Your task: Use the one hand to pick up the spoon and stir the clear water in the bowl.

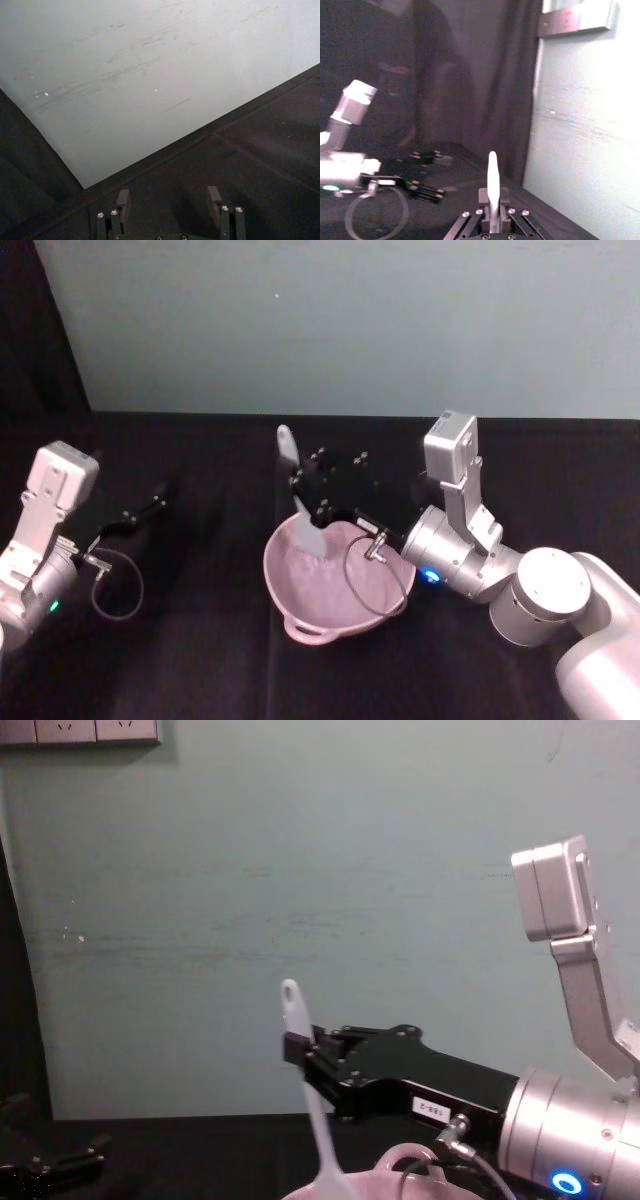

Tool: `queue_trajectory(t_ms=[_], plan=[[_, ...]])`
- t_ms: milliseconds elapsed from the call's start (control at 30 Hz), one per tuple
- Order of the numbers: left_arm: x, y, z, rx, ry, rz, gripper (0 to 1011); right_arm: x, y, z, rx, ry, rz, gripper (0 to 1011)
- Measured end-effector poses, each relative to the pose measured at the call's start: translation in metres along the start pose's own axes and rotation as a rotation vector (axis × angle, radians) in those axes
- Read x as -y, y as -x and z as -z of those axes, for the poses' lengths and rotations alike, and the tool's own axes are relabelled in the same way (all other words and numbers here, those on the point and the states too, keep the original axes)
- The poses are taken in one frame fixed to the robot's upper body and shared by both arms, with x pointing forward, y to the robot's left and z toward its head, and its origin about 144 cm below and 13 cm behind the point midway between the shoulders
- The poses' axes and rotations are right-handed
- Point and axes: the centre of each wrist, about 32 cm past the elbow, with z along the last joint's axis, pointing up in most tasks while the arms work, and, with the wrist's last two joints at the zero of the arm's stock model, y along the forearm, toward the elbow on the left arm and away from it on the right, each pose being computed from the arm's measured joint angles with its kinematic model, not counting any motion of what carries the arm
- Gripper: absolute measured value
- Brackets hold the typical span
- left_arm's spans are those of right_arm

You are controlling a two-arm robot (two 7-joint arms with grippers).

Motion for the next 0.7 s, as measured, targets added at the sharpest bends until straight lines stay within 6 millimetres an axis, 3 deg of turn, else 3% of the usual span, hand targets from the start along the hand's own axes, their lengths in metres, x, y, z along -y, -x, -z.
queue_trajectory(t_ms=[367, 467, 700], plan=[[0.000, 0.000, 0.000, 0.000, 0.000, 0.000, 1005, 0.025, -0.009, -0.003, 0.047, 0.030, 0.116, 118], [0.000, 0.000, 0.000, 0.000, 0.000, 0.000, 1005, 0.041, -0.006, -0.008, 0.050, 0.039, 0.130, 118], [0.000, 0.000, 0.000, 0.000, 0.000, 0.000, 1005, 0.054, 0.005, -0.013, 0.025, 0.044, 0.092, 118]])
